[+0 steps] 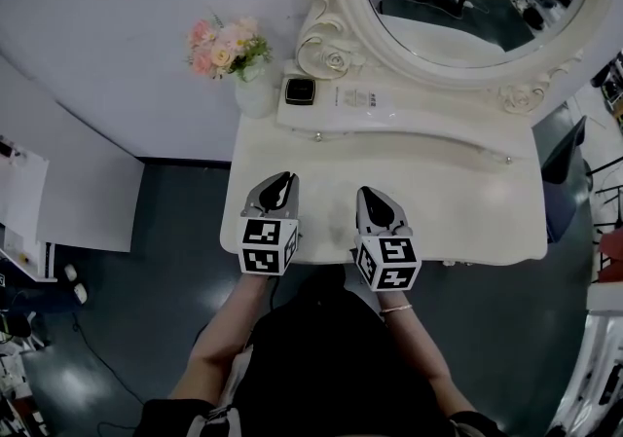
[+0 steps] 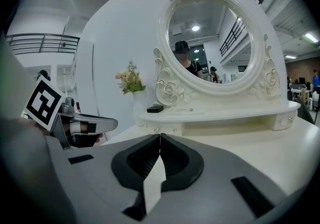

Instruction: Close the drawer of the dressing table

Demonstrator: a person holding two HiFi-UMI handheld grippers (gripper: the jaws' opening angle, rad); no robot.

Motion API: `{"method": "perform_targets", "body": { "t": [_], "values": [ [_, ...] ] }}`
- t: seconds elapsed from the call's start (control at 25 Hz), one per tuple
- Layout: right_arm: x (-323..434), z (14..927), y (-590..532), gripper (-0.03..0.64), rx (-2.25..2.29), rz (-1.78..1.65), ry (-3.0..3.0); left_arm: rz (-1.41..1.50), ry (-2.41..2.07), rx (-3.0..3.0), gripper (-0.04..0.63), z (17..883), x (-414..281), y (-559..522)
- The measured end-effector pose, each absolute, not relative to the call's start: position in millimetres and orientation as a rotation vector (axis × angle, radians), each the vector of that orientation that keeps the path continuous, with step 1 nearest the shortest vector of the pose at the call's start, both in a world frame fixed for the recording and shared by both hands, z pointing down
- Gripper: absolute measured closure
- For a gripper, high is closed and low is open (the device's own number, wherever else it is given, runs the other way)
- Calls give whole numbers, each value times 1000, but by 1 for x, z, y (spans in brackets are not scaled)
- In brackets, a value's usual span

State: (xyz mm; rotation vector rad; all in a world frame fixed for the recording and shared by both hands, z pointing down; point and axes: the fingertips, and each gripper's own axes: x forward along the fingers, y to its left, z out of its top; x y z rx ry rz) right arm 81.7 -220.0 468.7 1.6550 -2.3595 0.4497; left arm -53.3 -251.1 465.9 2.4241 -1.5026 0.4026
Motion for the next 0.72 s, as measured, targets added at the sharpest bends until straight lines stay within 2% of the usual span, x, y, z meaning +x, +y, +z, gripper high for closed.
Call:
{"method": "perform_targets", "body": {
  "t": [0.2,0.72],
  "values": [
    [82,470,-218,612,1656,450,-2355,374,-1500,2437,586,463,-55,-246],
    [85,459,-219,614,1664,401,-2364,336,-1505,2432,588,460,-56,-242]
  ]
}}
